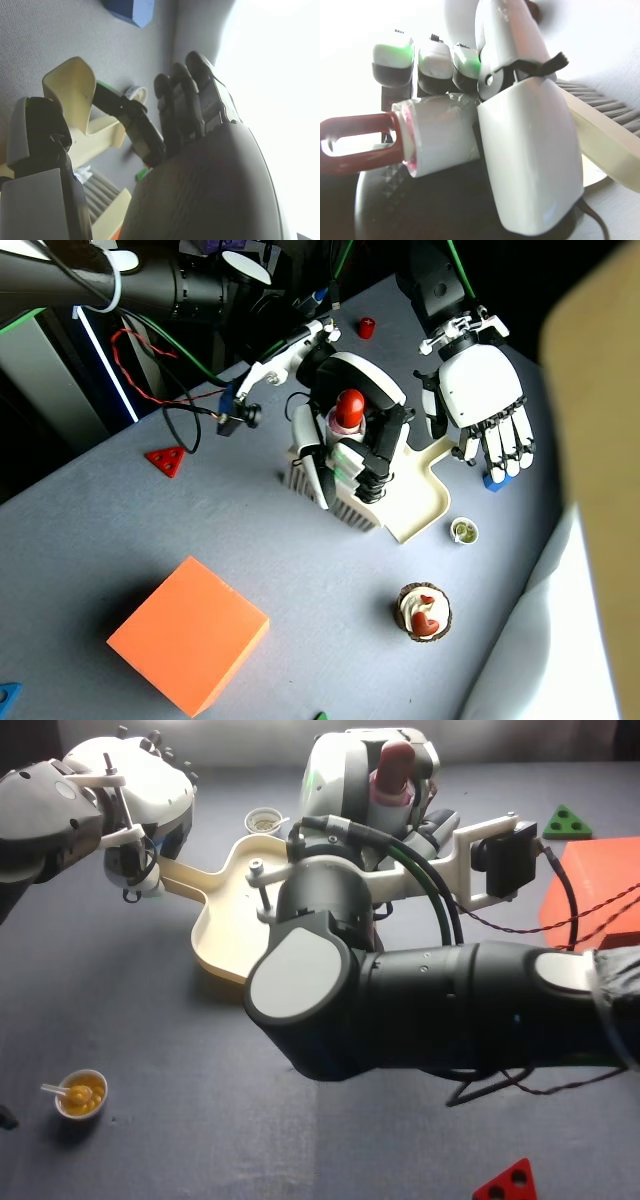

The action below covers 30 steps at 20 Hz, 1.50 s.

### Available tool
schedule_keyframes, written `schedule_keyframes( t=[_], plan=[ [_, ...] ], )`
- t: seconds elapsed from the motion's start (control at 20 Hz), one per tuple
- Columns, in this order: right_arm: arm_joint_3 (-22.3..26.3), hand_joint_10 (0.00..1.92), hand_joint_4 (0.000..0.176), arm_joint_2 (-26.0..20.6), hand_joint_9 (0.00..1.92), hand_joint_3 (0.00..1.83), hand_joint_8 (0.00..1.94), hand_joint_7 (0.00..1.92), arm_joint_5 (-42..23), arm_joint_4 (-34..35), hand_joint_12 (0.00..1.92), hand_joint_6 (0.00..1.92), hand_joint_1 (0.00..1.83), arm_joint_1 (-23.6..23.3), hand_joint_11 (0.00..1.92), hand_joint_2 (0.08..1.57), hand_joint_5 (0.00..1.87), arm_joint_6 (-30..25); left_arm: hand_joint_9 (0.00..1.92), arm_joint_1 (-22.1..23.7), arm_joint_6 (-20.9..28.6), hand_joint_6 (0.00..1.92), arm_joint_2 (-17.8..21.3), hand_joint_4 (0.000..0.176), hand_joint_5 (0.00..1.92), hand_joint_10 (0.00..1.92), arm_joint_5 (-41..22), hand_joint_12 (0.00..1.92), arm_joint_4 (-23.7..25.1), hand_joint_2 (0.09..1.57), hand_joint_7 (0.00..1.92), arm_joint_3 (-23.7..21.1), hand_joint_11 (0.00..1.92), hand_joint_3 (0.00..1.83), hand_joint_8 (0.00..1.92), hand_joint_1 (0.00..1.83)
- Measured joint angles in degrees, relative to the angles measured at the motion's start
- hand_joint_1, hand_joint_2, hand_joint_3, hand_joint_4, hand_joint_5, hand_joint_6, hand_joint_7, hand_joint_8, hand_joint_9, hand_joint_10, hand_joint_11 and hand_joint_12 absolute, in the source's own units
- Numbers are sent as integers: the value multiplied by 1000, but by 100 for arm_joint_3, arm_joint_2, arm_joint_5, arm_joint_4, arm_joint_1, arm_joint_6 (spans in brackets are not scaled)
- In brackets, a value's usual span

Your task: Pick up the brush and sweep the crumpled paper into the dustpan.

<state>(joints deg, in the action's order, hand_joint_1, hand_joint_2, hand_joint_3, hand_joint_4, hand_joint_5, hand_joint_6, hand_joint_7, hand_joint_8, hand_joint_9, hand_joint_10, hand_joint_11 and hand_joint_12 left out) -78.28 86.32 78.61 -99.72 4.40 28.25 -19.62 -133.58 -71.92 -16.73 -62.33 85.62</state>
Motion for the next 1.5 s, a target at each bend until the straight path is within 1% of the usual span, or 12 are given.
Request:
schedule_keyframes(
  t=[0.1, 0.15, 0.2, 0.3, 0.4, 0.8, 1.05, 1.1, 1.15, 1.4, 1.45, 1.5],
  plan=[
    [-55, 1921, 95, 61, 1264, 0, 1941, 1196, 35, 20, 1921, 1921, 1416, -28, 1217, 1165, 1095, -208, 259, 0, 0, 878, 0, 0, 1043, 3, 0, 450, 17, 1089, 328, 0, 75, 0, 3, 1107],
    [-57, 1921, 96, 66, 1295, 0, 1941, 1227, 20, 61, 1815, 1921, 1421, -55, 936, 1167, 1109, -369, 253, 0, 0, 875, 0, 0, 1044, 1, 2, 445, 20, 1088, 324, 0, 60, 0, 0, 1107],
    [-68, 1921, 97, 74, 1296, 0, 1941, 1229, 4, 68, 1900, 1921, 1415, -55, 932, 1166, 1105, -468, 251, 0, 0, 873, 0, 0, 1046, 0, 0, 443, 20, 1088, 328, 0, 53, 0, 2, 1107],
    [-94, 1921, 101, 90, 1272, 0, 1941, 1204, -13, 46, 1920, 1921, 1416, -55, 1144, 1164, 1088, -697, 255, 0, 0, 872, 0, 0, 1046, 2, 0, 447, 20, 1088, 336, 0, 59, 0, 5, 1107],
    [-173, 1921, 107, 120, 1269, 1, 1941, 1204, -15, 28, 1921, 1921, 1411, -55, 1236, 1168, 1071, -833, 260, 0, 0, 865, 0, 0, 1050, 3, -4, 453, 22, 1087, 342, 0, 56, 0, 3, 1116],
    [-496, 1921, 130, 168, 1270, 0, 1941, 1200, -184, -192, 1921, 1921, 1413, -68, 1153, 1169, 1067, -1478, 262, 0, 0, 856, -7, 0, 1054, 2, -52, 453, 22, 1084, 343, -42, 69, 0, 0, 1126],
    [-520, 1921, 153, 168, 1262, 0, 1941, 1186, -243, -507, 1921, 1921, 1409, -162, 1220, 1162, 1057, -1784, 267, 0, 11, 825, -7, 0, 1074, 5, -52, 450, 9, 1076, 356, -42, 64, 0, 5, 1122],
    [-531, 1921, 156, 173, 1267, 0, 1941, 1192, -258, -579, 1921, 1921, 1416, -177, 1233, 1164, 1058, -1816, 260, 0, 22, 838, -7, 0, 1066, 2, -52, 449, -13, 1079, 351, -42, 58, 1, 2, 1121],
    [-555, 1921, 160, 192, 1273, 1, 1941, 1203, -278, -616, 1921, 1921, 1403, -177, 1165, 1166, 1064, -1838, 258, -2, 17, 871, -7, 0, 1046, 1, -90, 449, -48, 1087, 334, -70, 50, 2, 4, 1112],
    [-555, 1921, 171, 192, 1283, 0, 1941, 1211, -306, -529, 1921, 1921, 1424, -184, 1247, 1164, 1082, -1862, 262, -74, 149, 864, -11, 0, 1051, 1, -166, 449, -70, 1086, 350, -125, 49, 0, 4, 1115],
    [-555, 1921, 173, 186, 1316, 1, 1941, 1245, -308, -518, 1921, 1921, 1415, -195, 1119, 1169, 1092, -1875, 253, -94, 162, 861, -11, 0, 1053, 0, -170, 445, -72, 1085, 344, -131, 38, 0, 1, 1116],
    [-555, 1921, 174, 170, 1323, 3, 1941, 1257, -304, -516, 1921, 1921, 1403, -210, 1088, 1173, 1096, -1910, 248, -120, 173, 859, -11, 0, 1053, 0, -184, 452, -70, 1085, 336, -129, 50, 0, 0, 1114]
  ],
)
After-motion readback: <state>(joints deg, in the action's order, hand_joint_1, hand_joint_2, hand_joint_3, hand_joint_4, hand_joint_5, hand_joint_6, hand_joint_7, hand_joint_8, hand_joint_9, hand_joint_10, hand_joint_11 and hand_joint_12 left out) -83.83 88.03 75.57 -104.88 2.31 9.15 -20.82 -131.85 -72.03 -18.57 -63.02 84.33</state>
